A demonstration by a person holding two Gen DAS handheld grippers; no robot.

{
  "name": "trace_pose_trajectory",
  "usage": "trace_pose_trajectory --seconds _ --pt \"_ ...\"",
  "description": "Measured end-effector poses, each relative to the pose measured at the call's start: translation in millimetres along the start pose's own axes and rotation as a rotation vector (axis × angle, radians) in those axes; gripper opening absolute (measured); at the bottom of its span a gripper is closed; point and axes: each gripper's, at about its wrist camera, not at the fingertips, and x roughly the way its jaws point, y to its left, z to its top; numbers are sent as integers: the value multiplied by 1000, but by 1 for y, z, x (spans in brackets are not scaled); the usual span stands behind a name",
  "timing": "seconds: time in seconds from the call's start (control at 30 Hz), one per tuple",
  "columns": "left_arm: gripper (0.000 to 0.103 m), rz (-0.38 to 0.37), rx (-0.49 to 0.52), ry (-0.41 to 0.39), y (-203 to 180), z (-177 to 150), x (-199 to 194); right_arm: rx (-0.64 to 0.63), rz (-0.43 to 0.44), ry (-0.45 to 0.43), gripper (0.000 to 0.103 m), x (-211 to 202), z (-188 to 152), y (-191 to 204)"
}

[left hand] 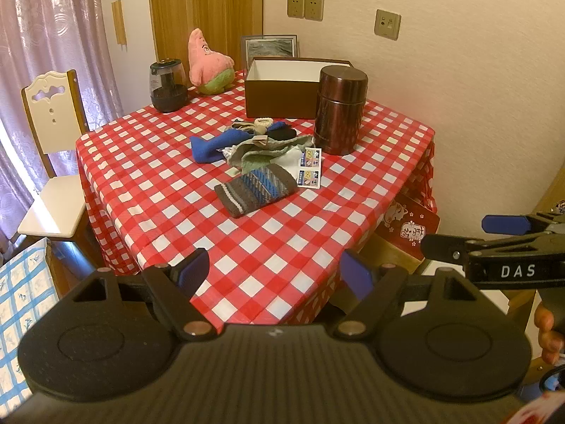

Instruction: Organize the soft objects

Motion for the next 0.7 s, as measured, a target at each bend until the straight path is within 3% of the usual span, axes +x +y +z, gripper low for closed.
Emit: trace_pose_trajectory --seconds 0.7 --pt "80 -3 0 0 -1 -1 1 -1 -2 1 103 3 1 3"
